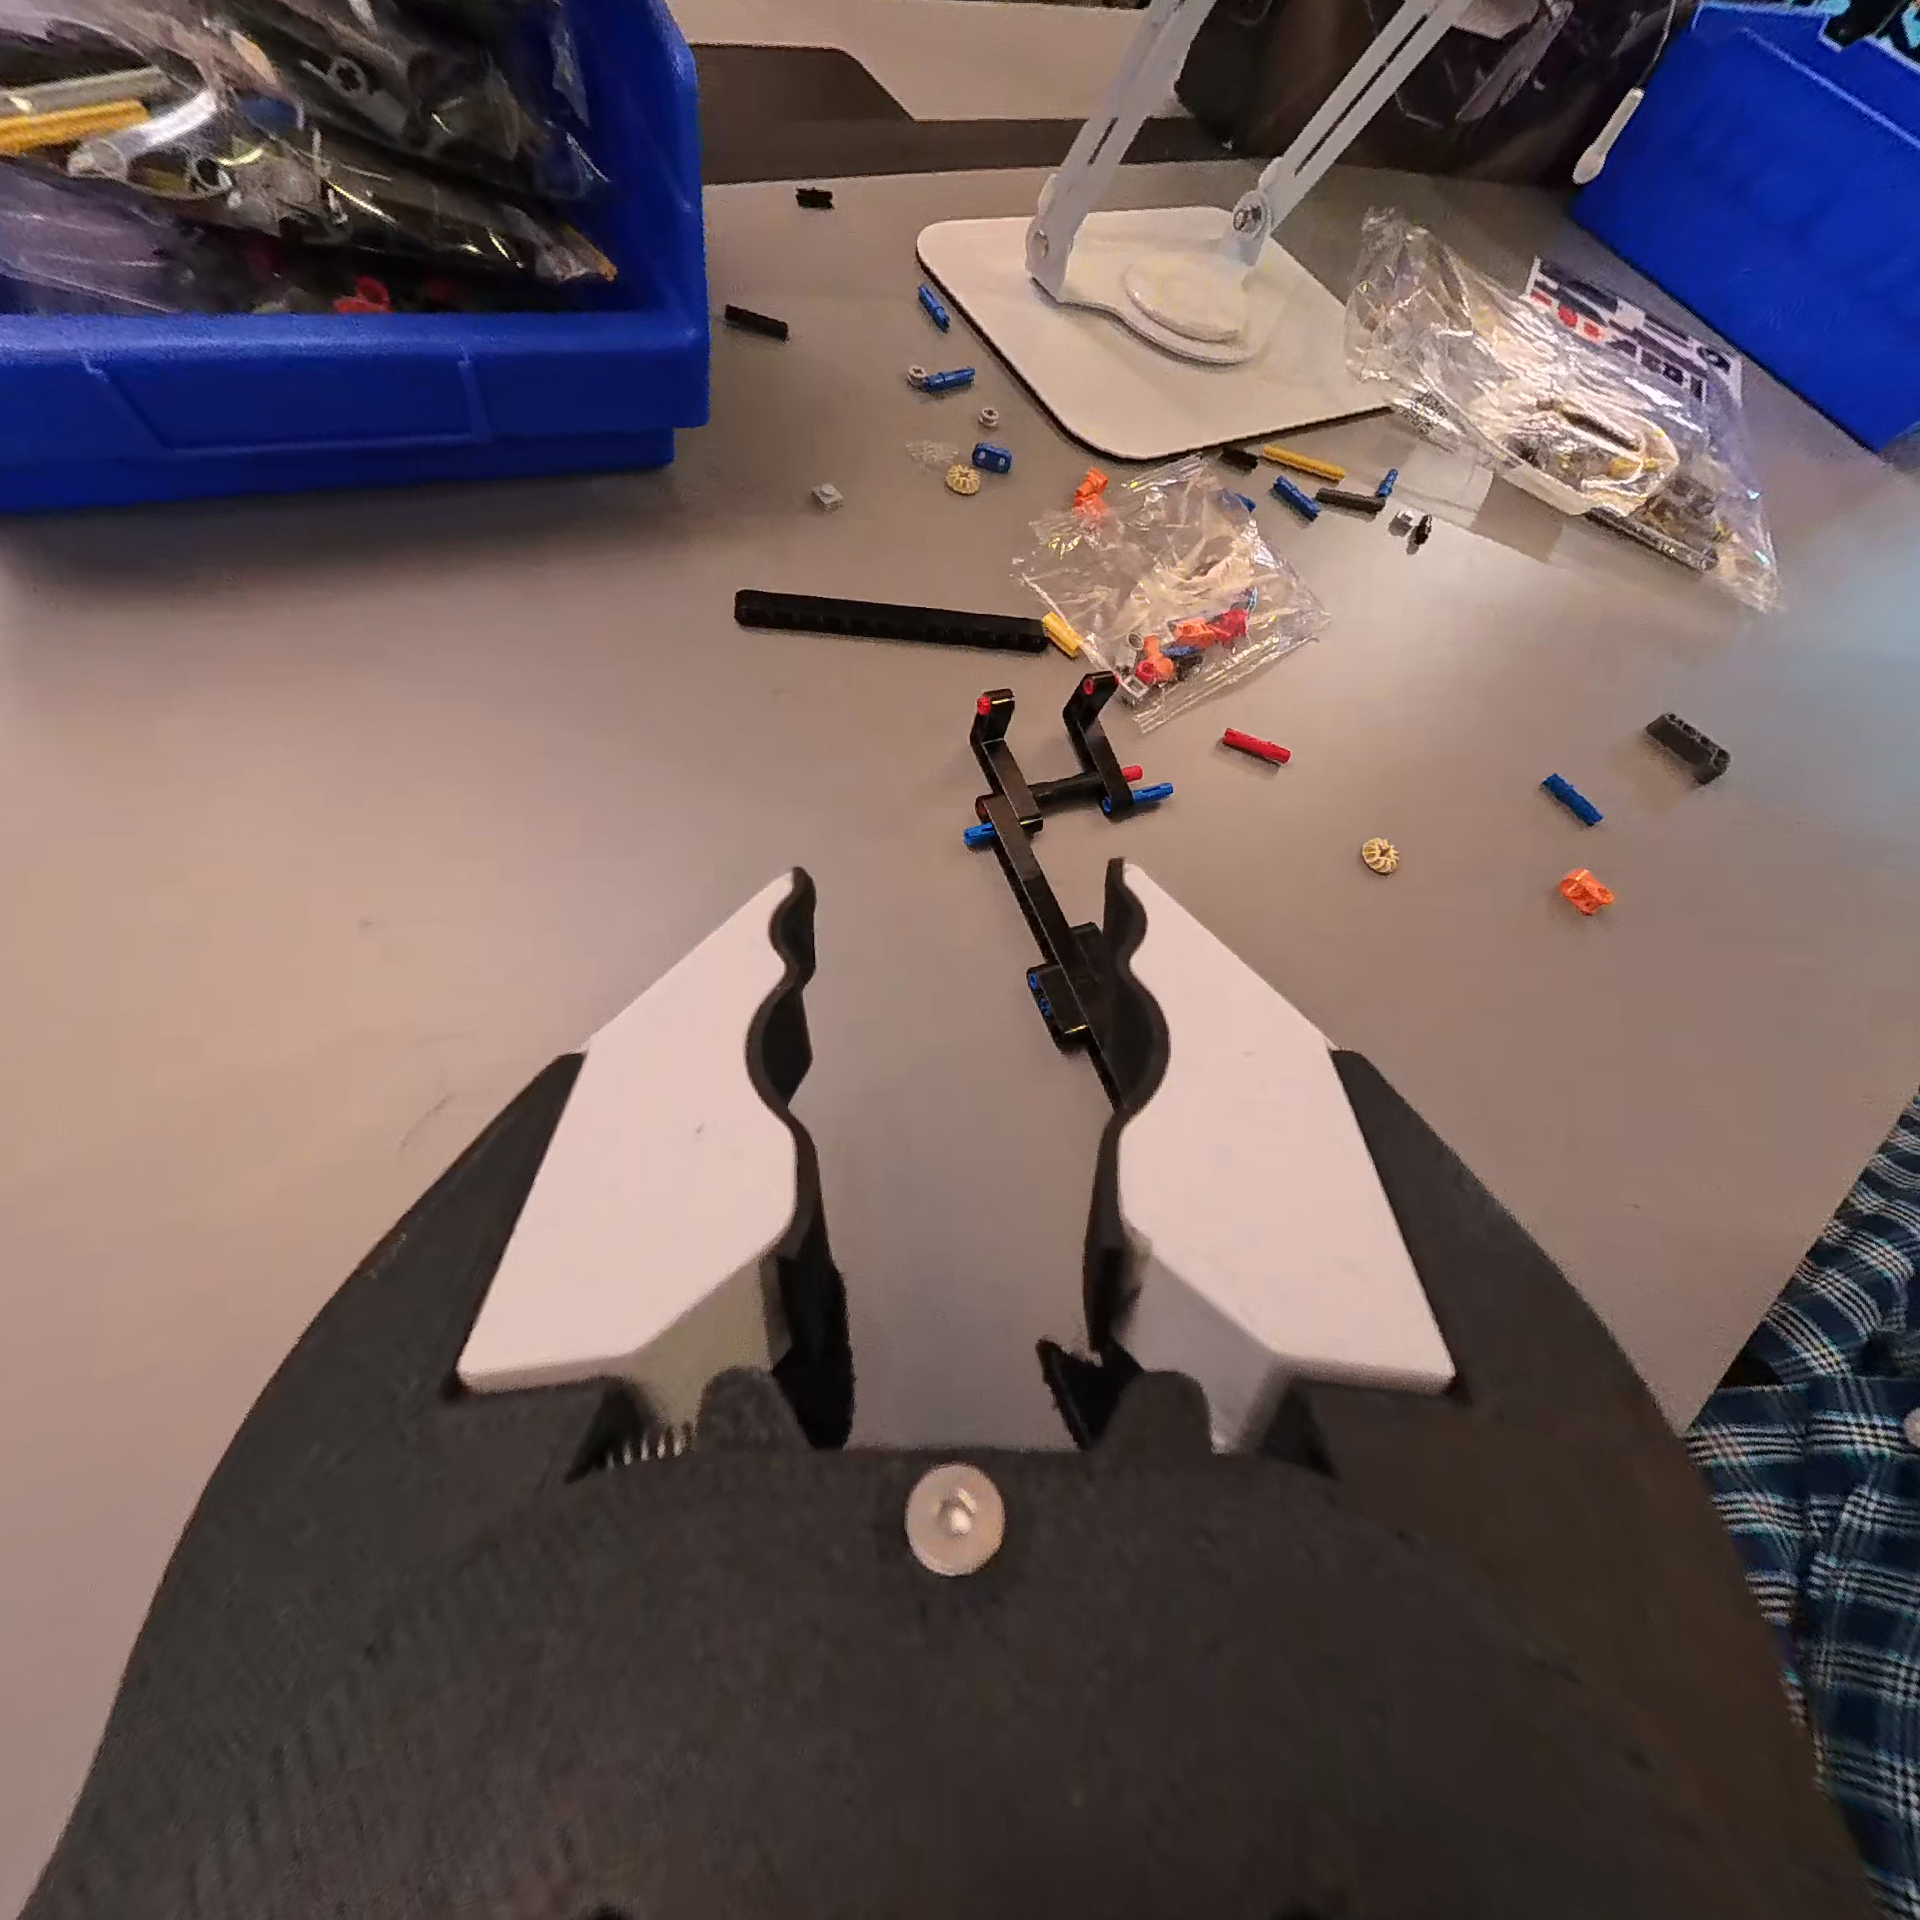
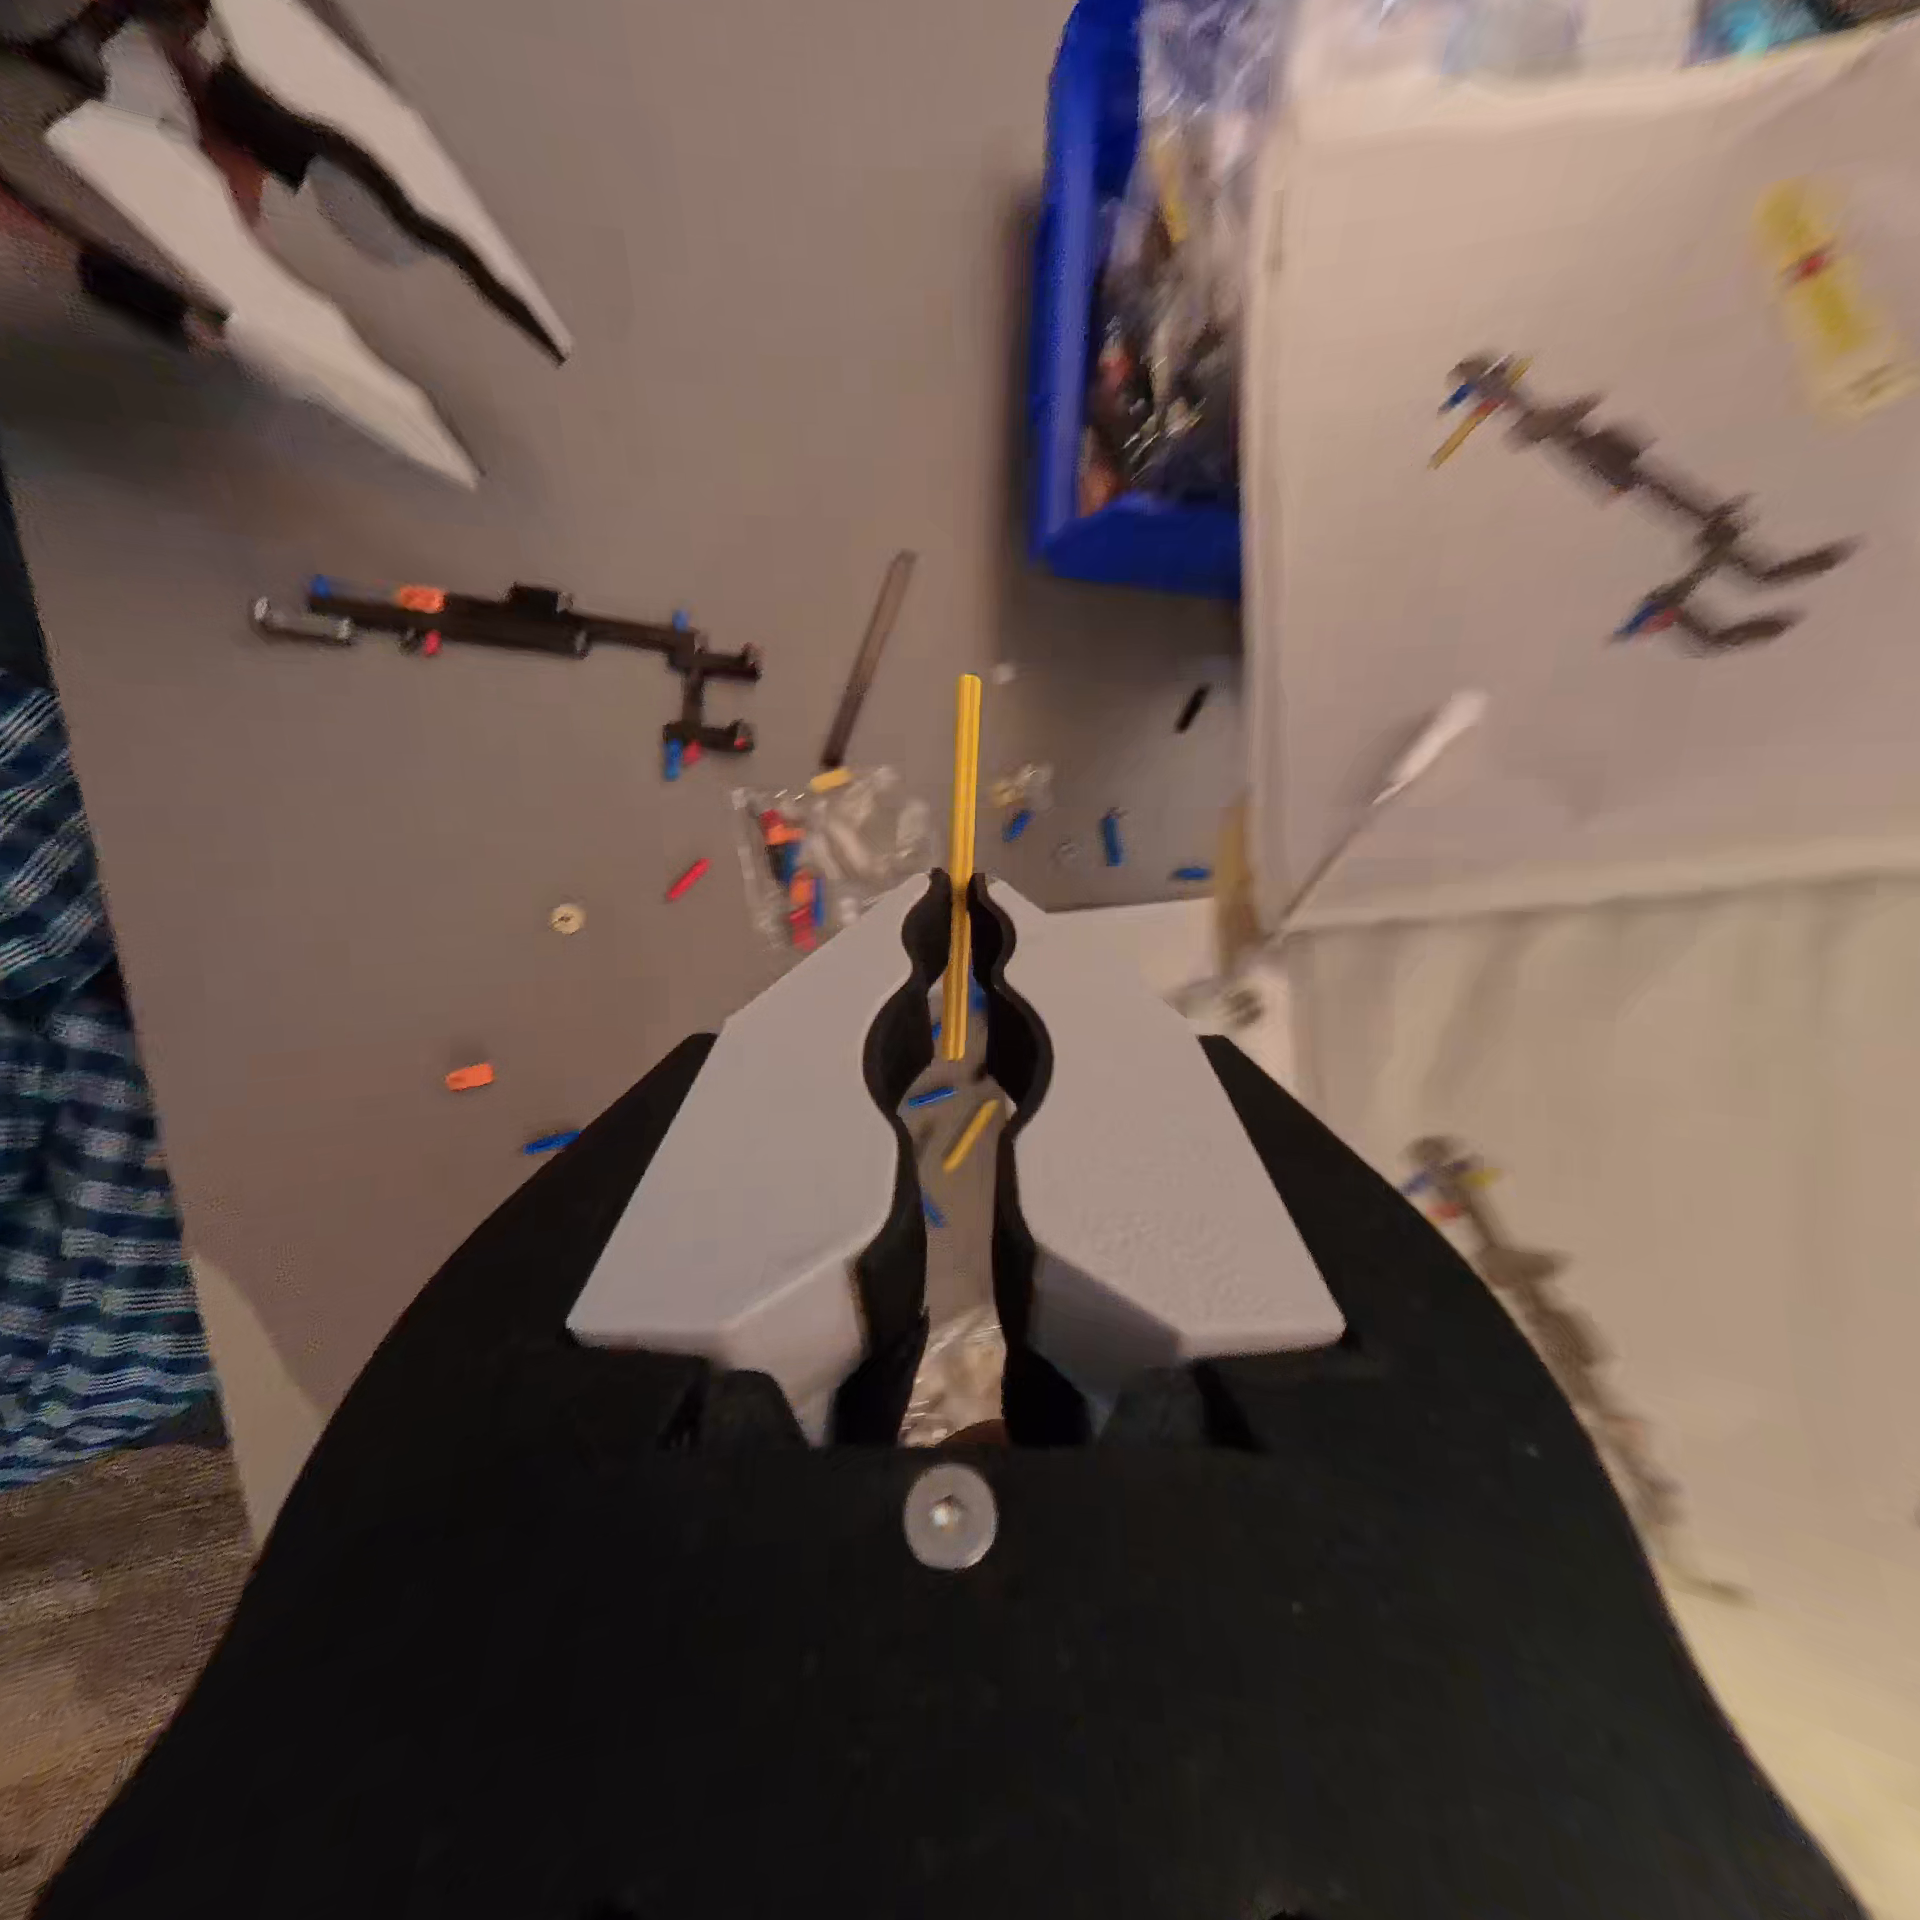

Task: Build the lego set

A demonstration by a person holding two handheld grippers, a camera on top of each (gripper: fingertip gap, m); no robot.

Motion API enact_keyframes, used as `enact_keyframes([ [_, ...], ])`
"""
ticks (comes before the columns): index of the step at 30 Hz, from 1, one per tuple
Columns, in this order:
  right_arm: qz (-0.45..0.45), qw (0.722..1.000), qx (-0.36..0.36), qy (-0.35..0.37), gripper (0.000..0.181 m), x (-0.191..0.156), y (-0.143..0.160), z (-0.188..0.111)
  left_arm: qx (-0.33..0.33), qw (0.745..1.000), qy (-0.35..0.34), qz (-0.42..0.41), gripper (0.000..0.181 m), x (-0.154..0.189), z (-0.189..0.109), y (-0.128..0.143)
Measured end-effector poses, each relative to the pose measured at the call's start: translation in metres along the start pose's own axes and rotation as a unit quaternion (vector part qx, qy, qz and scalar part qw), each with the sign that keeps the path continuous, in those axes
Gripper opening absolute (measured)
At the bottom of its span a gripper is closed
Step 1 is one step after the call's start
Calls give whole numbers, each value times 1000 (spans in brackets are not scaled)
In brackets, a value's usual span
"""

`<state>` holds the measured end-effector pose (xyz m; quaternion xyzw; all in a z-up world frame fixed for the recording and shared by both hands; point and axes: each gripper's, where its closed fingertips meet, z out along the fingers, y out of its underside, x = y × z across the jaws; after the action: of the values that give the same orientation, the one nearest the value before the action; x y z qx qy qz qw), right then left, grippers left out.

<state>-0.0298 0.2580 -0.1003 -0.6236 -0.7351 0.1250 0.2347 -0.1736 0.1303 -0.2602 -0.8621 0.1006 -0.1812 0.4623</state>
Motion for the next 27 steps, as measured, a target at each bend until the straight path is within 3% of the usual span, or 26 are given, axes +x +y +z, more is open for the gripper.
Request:
enact_keyframes([
  [1, 10, 1000, 6, -8, 1, -15, 13, 3, 0, 1000, 1, 1, 51, 1, 0, 0],
  [6, 79, 996, 25, -34, 1, -72, 70, 27, -7, 1000, 5, 4, 44, 3, 5, 3],
  [13, 132, 989, 49, -49, 1, -118, 104, 57, -18, 999, -1, 47, 27, 11, 8, 6],
  [20, 127, 991, 26, -41, 1, -134, 128, 86, -17, 998, 5, 67, 25, 17, 14, 3],
  [27, 149, 987, 39, -46, 1, -134, 145, 94, -48, 987, 35, 149, 27, 55, 38, 0],
])
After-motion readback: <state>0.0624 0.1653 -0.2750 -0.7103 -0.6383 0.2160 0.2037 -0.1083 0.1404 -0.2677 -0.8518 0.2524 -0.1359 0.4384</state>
